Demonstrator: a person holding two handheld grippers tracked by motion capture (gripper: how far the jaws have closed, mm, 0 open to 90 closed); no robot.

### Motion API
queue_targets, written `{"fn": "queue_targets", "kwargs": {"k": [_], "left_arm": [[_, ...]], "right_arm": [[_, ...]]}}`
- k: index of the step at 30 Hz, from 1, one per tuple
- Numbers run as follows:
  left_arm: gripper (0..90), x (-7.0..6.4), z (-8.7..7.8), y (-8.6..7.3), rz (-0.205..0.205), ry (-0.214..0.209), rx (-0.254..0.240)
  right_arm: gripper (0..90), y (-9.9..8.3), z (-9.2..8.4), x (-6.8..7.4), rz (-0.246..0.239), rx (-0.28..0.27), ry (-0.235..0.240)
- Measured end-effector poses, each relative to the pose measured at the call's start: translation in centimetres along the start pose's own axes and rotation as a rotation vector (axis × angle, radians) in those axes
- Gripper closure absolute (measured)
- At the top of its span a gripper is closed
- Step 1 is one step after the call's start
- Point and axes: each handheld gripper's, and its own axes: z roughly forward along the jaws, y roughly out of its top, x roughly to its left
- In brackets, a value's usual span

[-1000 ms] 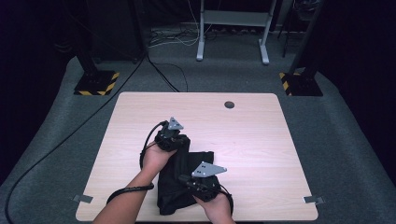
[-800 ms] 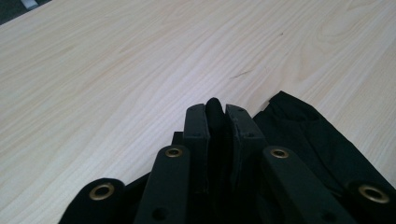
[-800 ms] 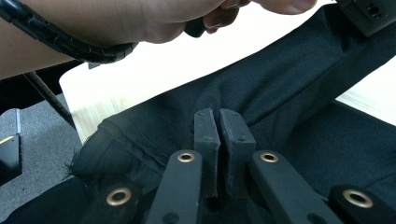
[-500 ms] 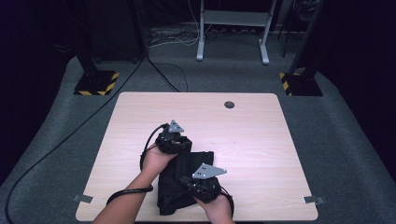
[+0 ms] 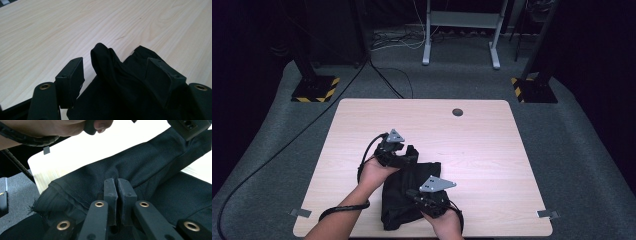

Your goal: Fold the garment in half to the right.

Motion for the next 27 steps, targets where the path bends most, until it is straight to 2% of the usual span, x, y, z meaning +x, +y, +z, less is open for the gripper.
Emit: {"fn": "queue_targets", "kwargs": {"k": [3,6,13,24,27], "left_arm": [[27.9,-0.3,-0.5,-0.3,0.008,-0.007,-0.002],[27.6,-0.4,-1.1,-0.9,0.004,-0.024,-0.004],[26.4,-0.5,-2.3,-2.3,-0.001,-0.034,-0.008],[26.9,-0.7,-3.3,-4.8,-0.007,-0.059,-0.004],[27.0,-0.9,-3.5,-5.3,0.004,-0.072,0.008]], "right_arm": [[86.4,0.0,0.0,-0.1,-0.001,-0.001,0.001],[86.4,-0.1,0.1,-0.1,-0.002,-0.002,0.001],[86.3,-0.2,0.2,-0.1,0.001,0.000,0.004],[86.3,-0.4,0.4,-0.1,0.002,0.009,0.000],[86.3,-0.5,0.4,-0.1,0.003,0.010,-0.002]]}}
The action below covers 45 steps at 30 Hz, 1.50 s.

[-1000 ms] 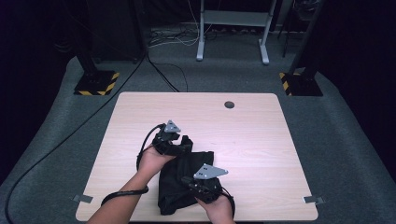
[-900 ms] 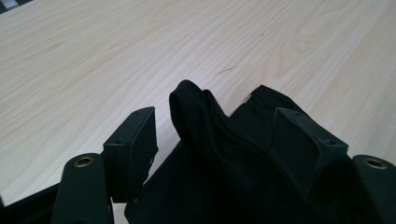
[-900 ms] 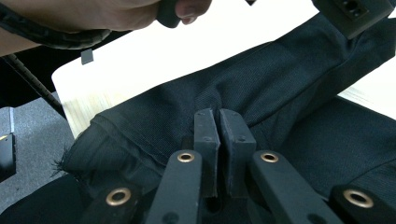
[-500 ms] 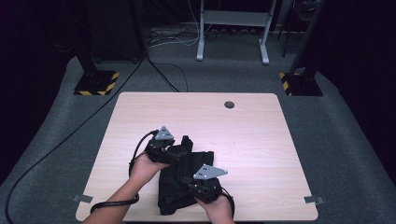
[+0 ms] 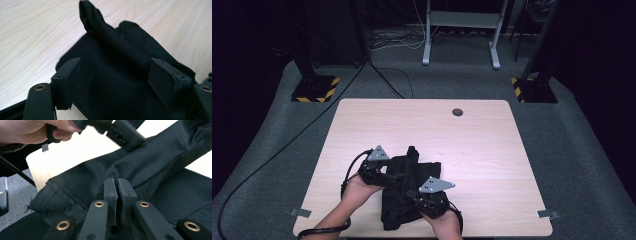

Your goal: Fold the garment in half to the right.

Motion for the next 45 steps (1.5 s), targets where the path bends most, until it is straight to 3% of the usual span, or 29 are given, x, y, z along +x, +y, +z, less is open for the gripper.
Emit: {"fn": "queue_targets", "kwargs": {"k": [26,32,45], "left_arm": [[25.9,-3.0,-3.0,-4.1,0.046,-0.148,0.005],[25.8,-3.3,-3.0,-4.8,0.043,-0.165,0.011],[25.1,-3.5,-1.7,-6.2,0.057,-0.150,0.049]], "right_arm": [[86.2,-0.1,-0.1,0.0,-0.005,0.007,-0.003],[86.2,-0.4,0.1,0.0,0.004,0.013,-0.001],[85.9,-1.5,0.2,-0.2,0.026,0.025,-0.004]]}}
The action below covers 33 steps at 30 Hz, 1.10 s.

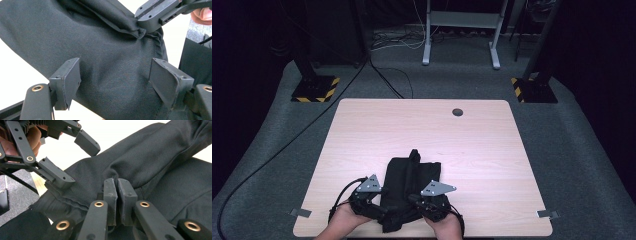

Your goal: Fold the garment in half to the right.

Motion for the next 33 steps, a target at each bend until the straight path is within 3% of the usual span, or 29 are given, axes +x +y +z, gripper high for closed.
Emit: {"fn": "queue_targets", "kwargs": {"k": [11,26,33], "left_arm": [[24.8,-0.2,0.8,-0.7,0.003,0.016,0.000],[24.3,-0.3,1.2,-1.1,-0.002,0.018,-0.008],[24.1,-0.2,1.3,-1.2,-0.006,0.015,-0.014]], "right_arm": [[83.4,-1.3,-0.4,-0.5,0.027,0.011,-0.018],[57.7,-2.6,-2.2,-1.5,0.103,-0.009,-0.058],[51.0,-2.0,-2.8,-1.4,0.097,-0.040,-0.077]]}}
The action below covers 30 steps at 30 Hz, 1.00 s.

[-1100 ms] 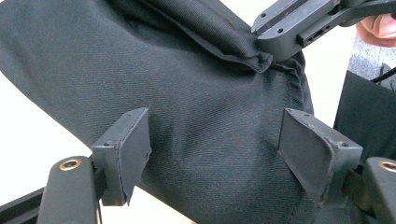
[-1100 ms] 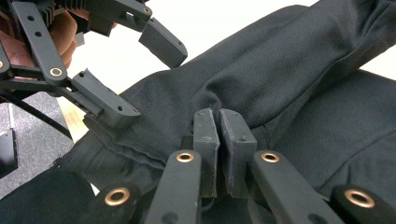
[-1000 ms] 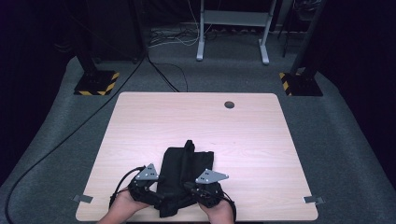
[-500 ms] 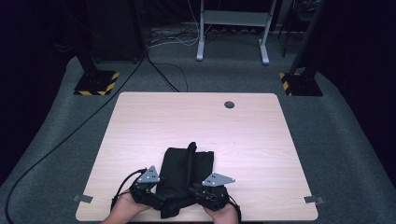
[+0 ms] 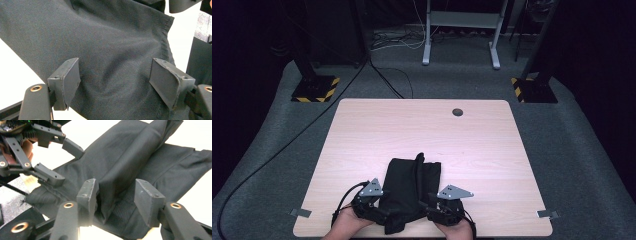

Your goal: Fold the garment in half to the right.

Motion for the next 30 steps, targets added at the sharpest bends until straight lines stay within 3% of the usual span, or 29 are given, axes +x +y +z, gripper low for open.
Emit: {"fn": "queue_targets", "kwargs": {"k": [8,16,22,30], "left_arm": [[24.0,0.0,0.0,-0.1,-0.001,0.000,-0.008],[23.7,0.0,0.0,-0.2,-0.001,0.003,-0.013],[22.8,0.0,0.0,-0.6,-0.009,0.012,-0.020],[22.1,0.0,0.1,-0.8,-0.007,0.016,-0.022]], "right_arm": [[42.1,1.3,1.1,0.3,-0.045,-0.004,-0.031],[34.6,2.1,3.2,-0.6,-0.070,0.040,-0.080],[34.4,1.6,4.3,-1.4,-0.075,0.083,-0.104],[34.2,0.6,4.7,-2.6,-0.039,0.117,-0.133]]}}
